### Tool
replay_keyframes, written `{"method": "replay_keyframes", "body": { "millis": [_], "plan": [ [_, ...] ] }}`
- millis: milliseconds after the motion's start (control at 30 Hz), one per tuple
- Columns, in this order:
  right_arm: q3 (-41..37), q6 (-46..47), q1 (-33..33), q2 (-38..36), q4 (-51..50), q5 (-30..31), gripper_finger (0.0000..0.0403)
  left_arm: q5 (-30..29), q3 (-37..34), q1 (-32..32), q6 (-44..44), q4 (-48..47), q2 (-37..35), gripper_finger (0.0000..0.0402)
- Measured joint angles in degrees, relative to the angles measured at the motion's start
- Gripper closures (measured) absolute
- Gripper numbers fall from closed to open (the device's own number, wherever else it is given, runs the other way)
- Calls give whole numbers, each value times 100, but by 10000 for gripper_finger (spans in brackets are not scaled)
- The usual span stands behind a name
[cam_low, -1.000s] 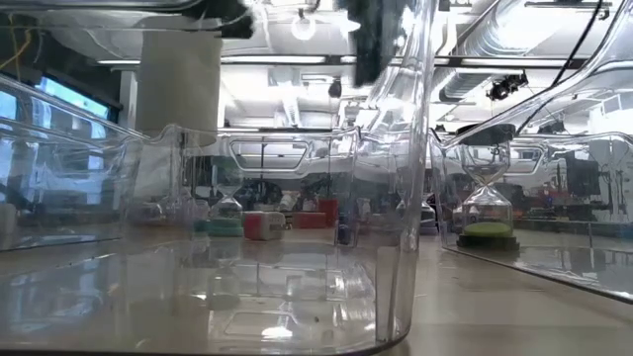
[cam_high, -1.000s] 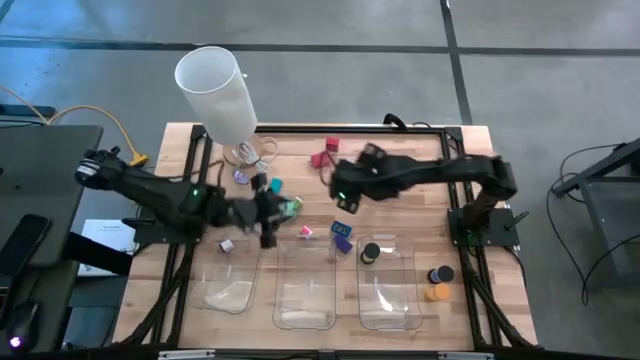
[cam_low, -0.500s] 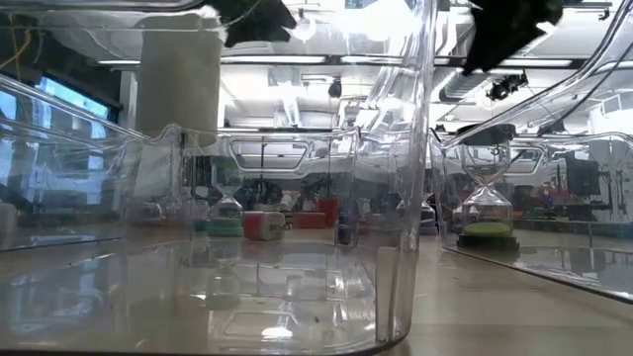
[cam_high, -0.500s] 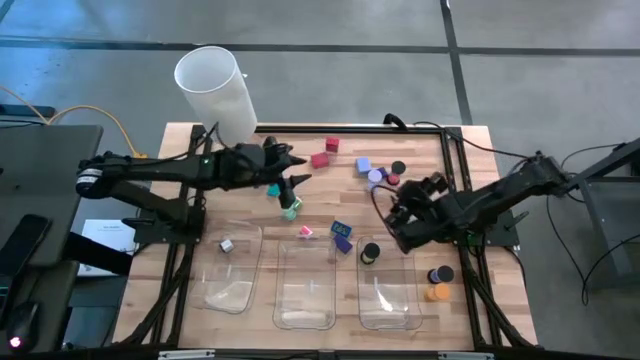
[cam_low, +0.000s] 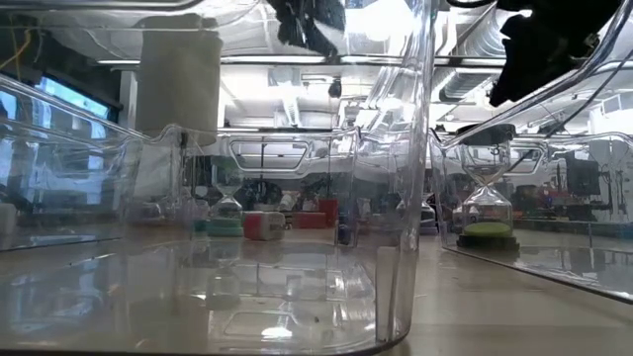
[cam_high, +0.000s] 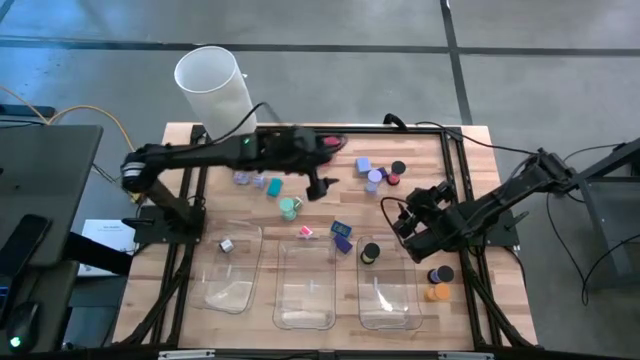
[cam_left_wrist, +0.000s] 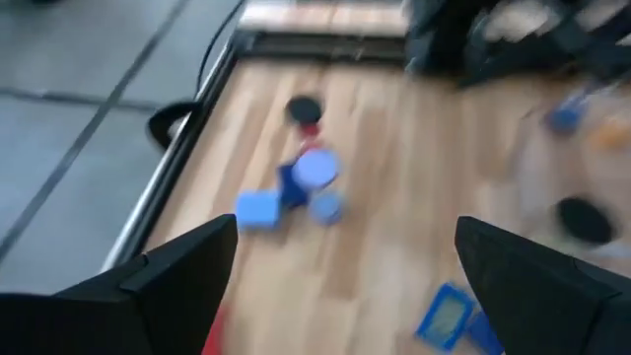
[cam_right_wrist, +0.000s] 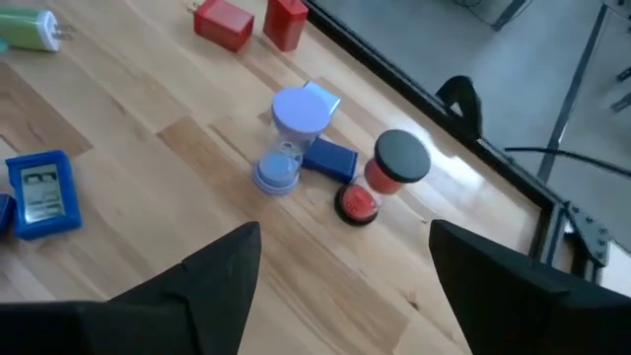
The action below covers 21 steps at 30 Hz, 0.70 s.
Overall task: Pick & Place Office items
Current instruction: Put the middle red adapter into the left bin
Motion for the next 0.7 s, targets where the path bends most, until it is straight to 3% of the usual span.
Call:
{"method": "replay_keyframes", "body": {
  "millis": [167,367,700],
  "plan": [
    [-4,-1,121,0,19,28,119,334,1000,605,662,-1382,770,28],
    [-4,-2,214,2,95,79,119,1301,1097,1421,1282,-1745,1474,28],
    [-4,-45,323,2,150,218,119,867,1095,1788,1436,-1856,2311,28]
  ]
}}
